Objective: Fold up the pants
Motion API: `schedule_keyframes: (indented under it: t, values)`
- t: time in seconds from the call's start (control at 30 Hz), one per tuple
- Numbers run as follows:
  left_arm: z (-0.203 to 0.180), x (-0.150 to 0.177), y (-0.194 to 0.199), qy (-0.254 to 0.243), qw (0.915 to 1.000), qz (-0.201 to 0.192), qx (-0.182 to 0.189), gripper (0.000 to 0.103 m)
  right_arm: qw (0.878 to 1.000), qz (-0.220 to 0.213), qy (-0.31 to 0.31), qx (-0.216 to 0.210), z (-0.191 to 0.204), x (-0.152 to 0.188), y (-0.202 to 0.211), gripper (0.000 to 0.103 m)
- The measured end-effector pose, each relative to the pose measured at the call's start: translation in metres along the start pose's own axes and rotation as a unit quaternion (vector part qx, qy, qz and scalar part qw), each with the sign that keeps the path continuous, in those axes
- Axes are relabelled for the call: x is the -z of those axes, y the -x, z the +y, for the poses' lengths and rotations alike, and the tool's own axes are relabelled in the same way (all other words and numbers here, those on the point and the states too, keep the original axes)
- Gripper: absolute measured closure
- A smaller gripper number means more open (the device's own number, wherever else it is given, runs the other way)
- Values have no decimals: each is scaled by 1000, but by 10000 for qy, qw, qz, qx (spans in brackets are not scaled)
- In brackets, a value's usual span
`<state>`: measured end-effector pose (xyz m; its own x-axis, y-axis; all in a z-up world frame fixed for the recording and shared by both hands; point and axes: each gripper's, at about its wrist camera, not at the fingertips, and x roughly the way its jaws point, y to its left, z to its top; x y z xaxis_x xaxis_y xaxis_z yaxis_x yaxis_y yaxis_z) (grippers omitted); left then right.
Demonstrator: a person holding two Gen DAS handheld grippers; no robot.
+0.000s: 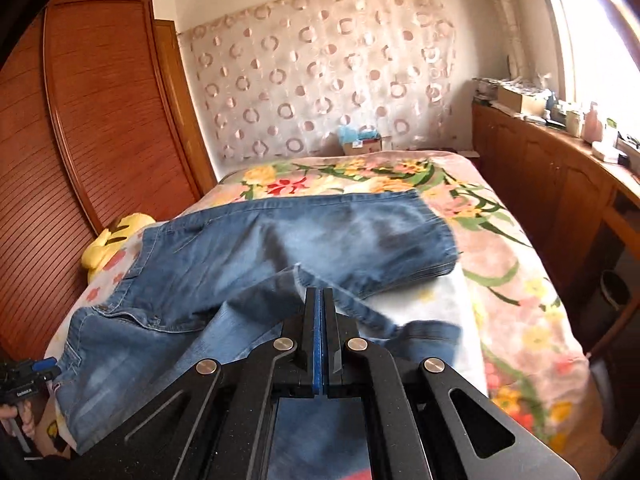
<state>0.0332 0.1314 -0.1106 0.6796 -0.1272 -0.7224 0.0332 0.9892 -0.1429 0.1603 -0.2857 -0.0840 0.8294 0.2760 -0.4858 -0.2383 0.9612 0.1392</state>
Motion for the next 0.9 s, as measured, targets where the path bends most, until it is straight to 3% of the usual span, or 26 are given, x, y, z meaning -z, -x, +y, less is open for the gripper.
schedule_keyframes:
  t: [0.17, 0.23, 0.3, 0.4, 0.63, 0.67, 0.7, 0.73, 0.9]
  values:
    - [-3, 2, 0, 14, 9998, -18, 172, 64, 9999, 103, -70, -85, -2, 5, -9, 103]
    - [-5, 2, -3, -31, 9999, 37, 152, 63, 9996, 232, -32, -129, 4, 1, -20, 93]
    - [-6, 3, -6, -41, 9999, 81, 127, 63, 9992, 341, 39, -184, 10, 2, -33, 69]
    - [-6, 4, -9, -54, 9998, 131, 111, 64, 9981, 500, 155, -335, 15, -1, -53, 62]
    - [-6, 5, -9, -117, 9998, 93, 92, 63, 9933, 943, 444, -503, 25, -8, -101, 62]
    - [-6, 6, -9, -121, 9998, 89, 97, 63, 9925, 997, 470, -535, 26, -9, -105, 65]
    - [-6, 6, -9, -126, 9998, 85, 100, 63, 9917, 1035, 503, -565, 26, -9, -107, 88]
    - [-6, 6, -9, -132, 9998, 81, 98, 63, 9908, 1087, 580, -566, 28, -9, -108, 98]
    - [-6, 6, -9, -164, 9998, 75, 81, 63, 9929, 756, 699, -591, 21, -17, -73, 99]
